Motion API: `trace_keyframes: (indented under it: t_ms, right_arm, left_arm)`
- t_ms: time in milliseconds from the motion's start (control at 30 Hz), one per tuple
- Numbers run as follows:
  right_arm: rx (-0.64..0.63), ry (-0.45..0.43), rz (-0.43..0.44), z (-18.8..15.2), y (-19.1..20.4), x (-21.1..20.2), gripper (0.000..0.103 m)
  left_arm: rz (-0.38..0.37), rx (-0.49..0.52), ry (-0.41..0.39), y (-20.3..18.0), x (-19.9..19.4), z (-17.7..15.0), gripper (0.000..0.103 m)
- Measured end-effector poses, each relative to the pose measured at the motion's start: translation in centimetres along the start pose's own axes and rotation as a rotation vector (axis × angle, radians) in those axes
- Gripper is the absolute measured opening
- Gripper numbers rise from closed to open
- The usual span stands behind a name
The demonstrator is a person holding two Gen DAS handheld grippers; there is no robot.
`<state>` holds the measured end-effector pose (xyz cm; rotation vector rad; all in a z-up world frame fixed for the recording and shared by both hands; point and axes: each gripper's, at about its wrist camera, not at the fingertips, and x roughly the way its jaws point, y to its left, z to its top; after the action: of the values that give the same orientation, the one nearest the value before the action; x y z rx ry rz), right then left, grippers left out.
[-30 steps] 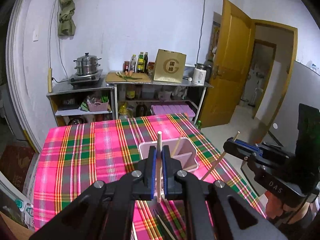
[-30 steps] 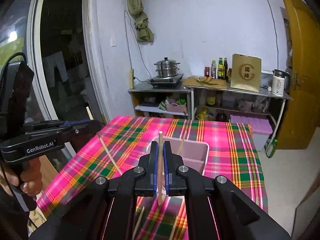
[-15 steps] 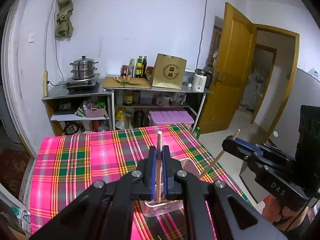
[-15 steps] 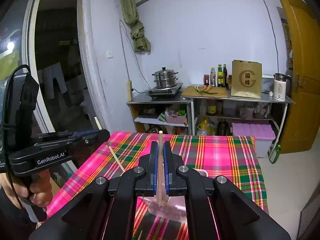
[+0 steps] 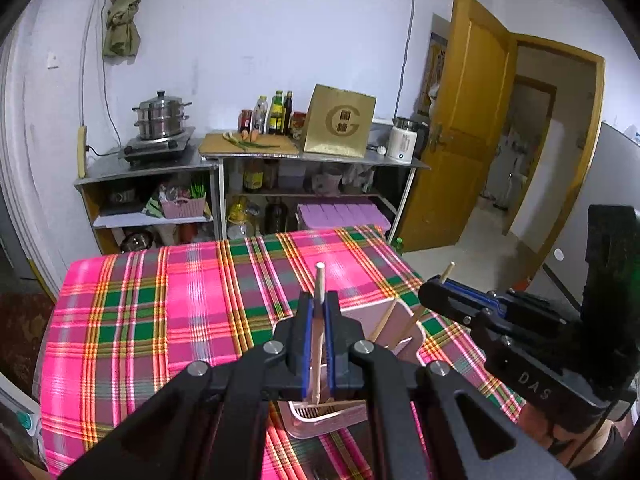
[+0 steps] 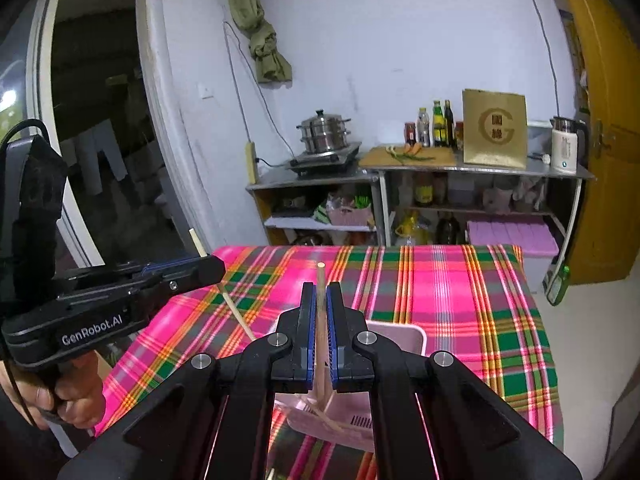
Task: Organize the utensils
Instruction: 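Release both chopsticks into the basket by opening both tools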
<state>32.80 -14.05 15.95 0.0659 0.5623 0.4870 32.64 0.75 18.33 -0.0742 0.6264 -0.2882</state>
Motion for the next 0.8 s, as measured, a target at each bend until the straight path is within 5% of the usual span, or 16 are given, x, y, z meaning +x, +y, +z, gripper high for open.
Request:
trace_keyframes:
  t_ms: [667, 800]
  right_arm:
    - [0.017, 0.126, -0.024, -3.2, -1.6, 3.2, 0.006]
    - [0.020, 0.119, -0.026, -3.3, -1.7, 2.6, 0.013]
  left_arm:
    - [0.028, -0.025, 0.096, 1.3, 3.5, -3.3, 0.006]
    - [0.031, -0.026, 0.089, 1.3, 3.0, -3.3, 0.009]
